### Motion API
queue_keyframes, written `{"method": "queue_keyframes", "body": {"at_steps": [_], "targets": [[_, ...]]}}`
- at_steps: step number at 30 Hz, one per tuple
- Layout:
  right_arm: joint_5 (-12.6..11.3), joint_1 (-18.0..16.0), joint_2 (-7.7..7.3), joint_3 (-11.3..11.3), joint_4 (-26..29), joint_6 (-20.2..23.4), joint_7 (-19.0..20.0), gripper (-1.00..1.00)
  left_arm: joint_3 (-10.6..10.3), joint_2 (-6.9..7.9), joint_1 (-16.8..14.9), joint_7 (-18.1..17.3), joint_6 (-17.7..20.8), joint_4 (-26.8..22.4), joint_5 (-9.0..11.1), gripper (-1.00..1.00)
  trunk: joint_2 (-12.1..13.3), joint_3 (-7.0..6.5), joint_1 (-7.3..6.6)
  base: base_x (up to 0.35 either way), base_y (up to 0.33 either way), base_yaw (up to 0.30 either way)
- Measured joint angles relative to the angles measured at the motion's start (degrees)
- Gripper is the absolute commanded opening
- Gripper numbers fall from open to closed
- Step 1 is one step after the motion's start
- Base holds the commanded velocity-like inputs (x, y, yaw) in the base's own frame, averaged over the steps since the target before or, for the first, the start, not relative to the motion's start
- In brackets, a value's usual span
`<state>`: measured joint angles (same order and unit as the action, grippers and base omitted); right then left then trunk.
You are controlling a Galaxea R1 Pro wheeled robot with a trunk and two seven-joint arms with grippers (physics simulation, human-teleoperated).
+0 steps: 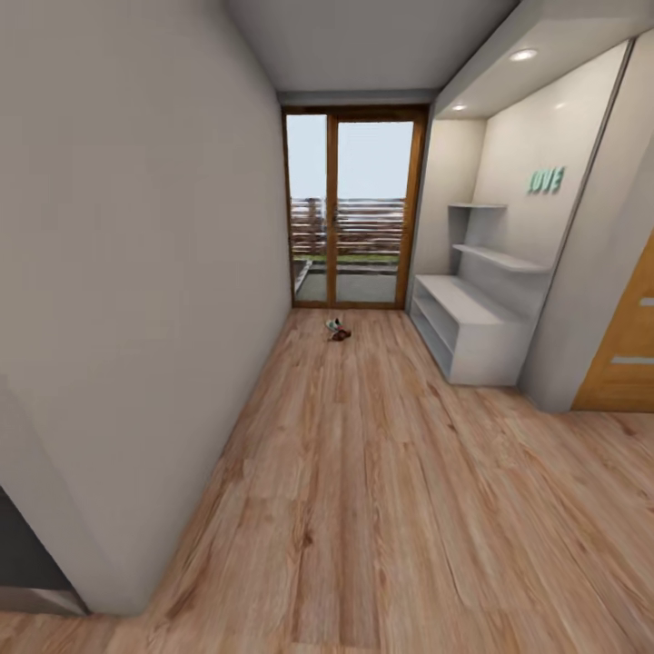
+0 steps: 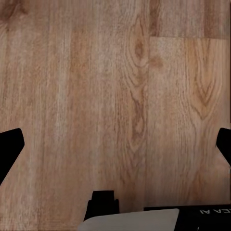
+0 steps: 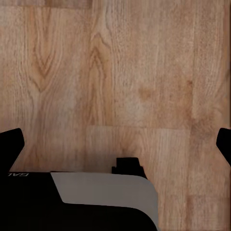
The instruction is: Pick up the two gym shoes and the two sandals from the corridor floor and place them onto the hallstand (shoe rack) in the corridor, making sure they are on the rack and not on the floor. Arrange them so the two gym shoes are next to each other and the two sandals are next to each other.
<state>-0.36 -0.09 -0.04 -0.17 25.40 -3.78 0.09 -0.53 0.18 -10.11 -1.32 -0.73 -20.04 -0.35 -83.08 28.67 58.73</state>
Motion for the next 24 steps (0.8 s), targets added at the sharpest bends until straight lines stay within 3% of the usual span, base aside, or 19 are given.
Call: {"method": "queue_keyframes", "body": {"at_steps": [14, 24], "targets": [[-0.1, 0.0, 0.02, 0.1, 0.0, 0.0, -0.2, 1.00, 0.0, 0.00, 0.0, 0.0, 0.0, 0.1, 0.0, 1.00, 0.0, 0.00, 0.00, 0.332, -0.019, -0.008], [0.2, 0.0, 0.04, 0.1, 0.0, 0.0, -0.2, 1.00, 0.0, 0.00, 0.0, 0.0, 0.0, 0.1, 0.1, 1.00, 0.0, 0.00, 0.00, 0.335, 0.000, -0.166]]}}
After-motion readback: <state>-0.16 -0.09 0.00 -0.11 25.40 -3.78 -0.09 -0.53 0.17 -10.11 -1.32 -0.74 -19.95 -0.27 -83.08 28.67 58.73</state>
